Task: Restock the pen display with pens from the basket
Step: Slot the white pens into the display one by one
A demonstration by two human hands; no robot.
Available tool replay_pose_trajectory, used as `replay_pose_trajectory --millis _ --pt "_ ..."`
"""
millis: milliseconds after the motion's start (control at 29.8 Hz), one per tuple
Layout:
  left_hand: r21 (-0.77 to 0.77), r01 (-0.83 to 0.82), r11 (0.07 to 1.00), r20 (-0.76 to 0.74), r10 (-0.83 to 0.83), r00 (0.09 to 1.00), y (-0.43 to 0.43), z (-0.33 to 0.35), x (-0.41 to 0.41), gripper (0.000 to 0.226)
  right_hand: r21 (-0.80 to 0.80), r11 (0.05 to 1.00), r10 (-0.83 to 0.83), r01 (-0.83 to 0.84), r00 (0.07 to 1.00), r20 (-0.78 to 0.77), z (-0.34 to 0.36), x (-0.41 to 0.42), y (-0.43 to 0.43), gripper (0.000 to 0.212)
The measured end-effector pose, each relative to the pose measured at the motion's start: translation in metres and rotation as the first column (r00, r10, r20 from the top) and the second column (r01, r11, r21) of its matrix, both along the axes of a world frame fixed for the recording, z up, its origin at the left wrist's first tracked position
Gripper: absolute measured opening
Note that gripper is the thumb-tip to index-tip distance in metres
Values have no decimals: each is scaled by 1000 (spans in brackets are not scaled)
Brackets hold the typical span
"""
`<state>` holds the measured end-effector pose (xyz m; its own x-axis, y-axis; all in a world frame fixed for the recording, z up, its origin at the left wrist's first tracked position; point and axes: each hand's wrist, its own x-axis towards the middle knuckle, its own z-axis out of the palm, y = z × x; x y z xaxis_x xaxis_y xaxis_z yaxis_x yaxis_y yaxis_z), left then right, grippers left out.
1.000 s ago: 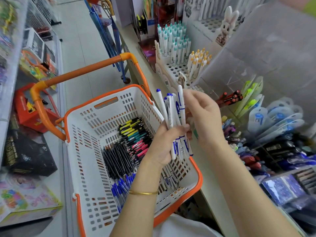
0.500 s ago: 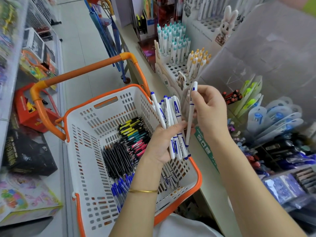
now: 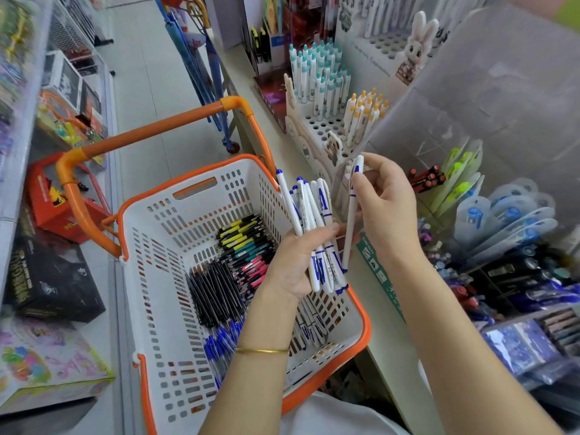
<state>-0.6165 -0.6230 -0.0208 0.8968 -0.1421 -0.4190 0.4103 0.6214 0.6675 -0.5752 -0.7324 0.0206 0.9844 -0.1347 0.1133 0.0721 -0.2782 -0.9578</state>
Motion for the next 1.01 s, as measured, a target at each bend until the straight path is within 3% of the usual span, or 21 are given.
replay_pose_trajectory --millis 101,235,537,705,907,1007 --pt "17 -6 1000 -7 6 1000 1 -2 1 13 -72 997 15 -13 999 32 0 2 0 33" --pt "22 0 1000 -30 1 1000 1 -3 2 8 -172 982 -44 81 977 208 4 2 0 36" --pt "-97 -67 993 -74 60 995 2 -3 6 11 25 945 -308 326 864 398 10 -3 0 24" --pt "-178 -161 971 -150 135 979 1 -8 9 10 105 958 -288 268 896 338 2 -15 5 20" --pt "-103 -175 979 -138 160 977 0 -6 12 19 -49 986 -143 161 955 259 -19 -41 23 26" --pt "-101 -207 973 -88 198 976 1 -6 11 8 -90 983 -137 163 959 247 -26 -41 25 19"
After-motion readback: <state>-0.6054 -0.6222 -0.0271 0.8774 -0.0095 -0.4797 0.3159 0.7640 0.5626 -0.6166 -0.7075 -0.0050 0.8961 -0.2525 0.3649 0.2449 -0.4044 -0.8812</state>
